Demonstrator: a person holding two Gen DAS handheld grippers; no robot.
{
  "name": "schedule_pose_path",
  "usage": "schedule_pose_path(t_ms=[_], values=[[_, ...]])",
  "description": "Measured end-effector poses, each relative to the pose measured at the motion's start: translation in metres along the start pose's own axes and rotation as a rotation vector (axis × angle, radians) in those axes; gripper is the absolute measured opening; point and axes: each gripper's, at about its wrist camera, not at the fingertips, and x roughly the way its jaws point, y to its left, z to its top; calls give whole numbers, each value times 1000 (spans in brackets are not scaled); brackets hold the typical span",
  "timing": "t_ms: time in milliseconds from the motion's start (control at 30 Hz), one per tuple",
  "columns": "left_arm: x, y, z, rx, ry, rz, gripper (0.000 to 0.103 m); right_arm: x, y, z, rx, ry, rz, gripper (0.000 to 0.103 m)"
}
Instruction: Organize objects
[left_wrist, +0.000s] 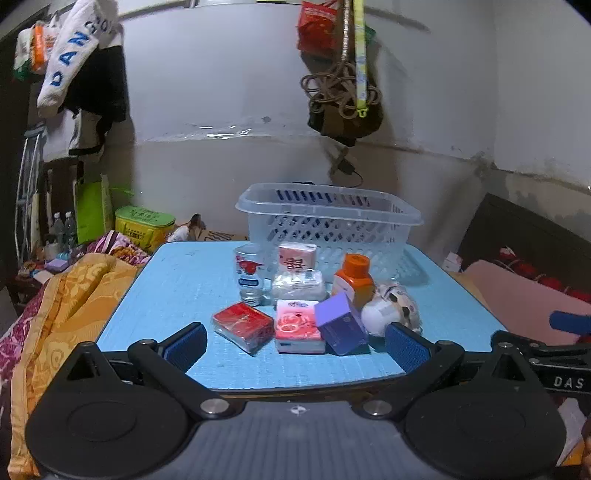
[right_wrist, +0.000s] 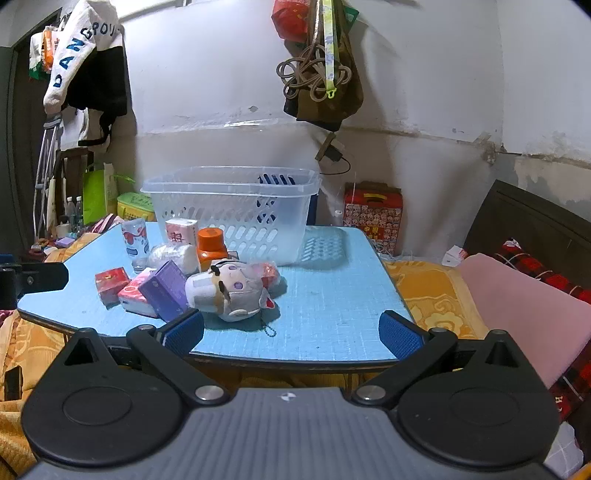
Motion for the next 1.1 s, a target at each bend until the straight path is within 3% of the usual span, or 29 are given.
schedule_pose_path(t_ms=[400,1100], values=[[-4,12,-1,-96,-16,-48,103,0,-1,-2,10,2,13,103],[-2,10,-1,-99,-6,-19,103,0,-6,-3,28,5,28,103]])
